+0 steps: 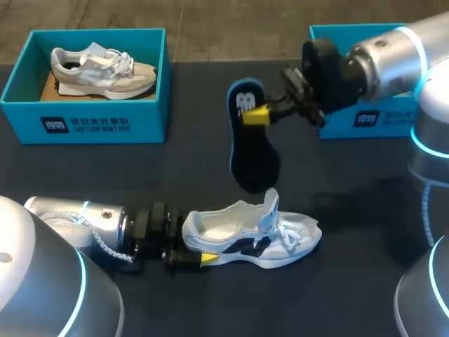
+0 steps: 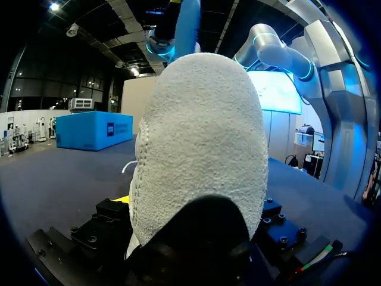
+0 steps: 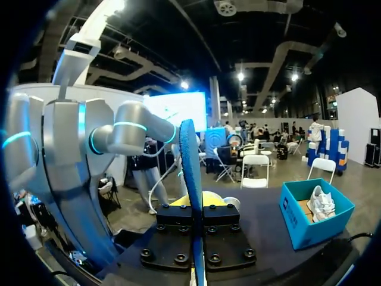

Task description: Take the shoe out of the shoebox, open the shoe tongue, remove and reinsert the insole, then place the shoe into the shoebox

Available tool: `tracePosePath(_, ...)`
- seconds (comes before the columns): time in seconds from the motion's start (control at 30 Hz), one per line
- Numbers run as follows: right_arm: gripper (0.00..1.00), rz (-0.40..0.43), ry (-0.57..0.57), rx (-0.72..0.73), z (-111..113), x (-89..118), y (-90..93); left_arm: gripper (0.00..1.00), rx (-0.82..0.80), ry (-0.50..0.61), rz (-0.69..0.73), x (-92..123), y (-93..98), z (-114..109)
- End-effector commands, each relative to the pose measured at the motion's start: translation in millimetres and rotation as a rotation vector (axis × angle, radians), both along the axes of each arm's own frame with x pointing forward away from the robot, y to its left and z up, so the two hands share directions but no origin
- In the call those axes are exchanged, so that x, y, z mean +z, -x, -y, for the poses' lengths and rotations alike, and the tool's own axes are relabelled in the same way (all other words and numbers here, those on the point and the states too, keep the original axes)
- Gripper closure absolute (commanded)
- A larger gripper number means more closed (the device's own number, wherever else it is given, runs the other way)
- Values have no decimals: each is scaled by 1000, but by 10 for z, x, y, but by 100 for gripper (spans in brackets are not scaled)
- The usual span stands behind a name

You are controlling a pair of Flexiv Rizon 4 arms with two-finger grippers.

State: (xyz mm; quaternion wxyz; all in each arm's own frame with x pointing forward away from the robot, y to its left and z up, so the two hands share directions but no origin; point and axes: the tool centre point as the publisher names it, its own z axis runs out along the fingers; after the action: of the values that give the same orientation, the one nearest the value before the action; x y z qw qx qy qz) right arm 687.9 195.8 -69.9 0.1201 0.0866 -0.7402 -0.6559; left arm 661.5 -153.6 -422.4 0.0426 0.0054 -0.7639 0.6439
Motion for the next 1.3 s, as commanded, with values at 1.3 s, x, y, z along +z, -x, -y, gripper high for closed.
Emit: tracePosePath(1.3,100,-197,0,-315,1068,1007,590,100,1,1,0,-2,6,-4)
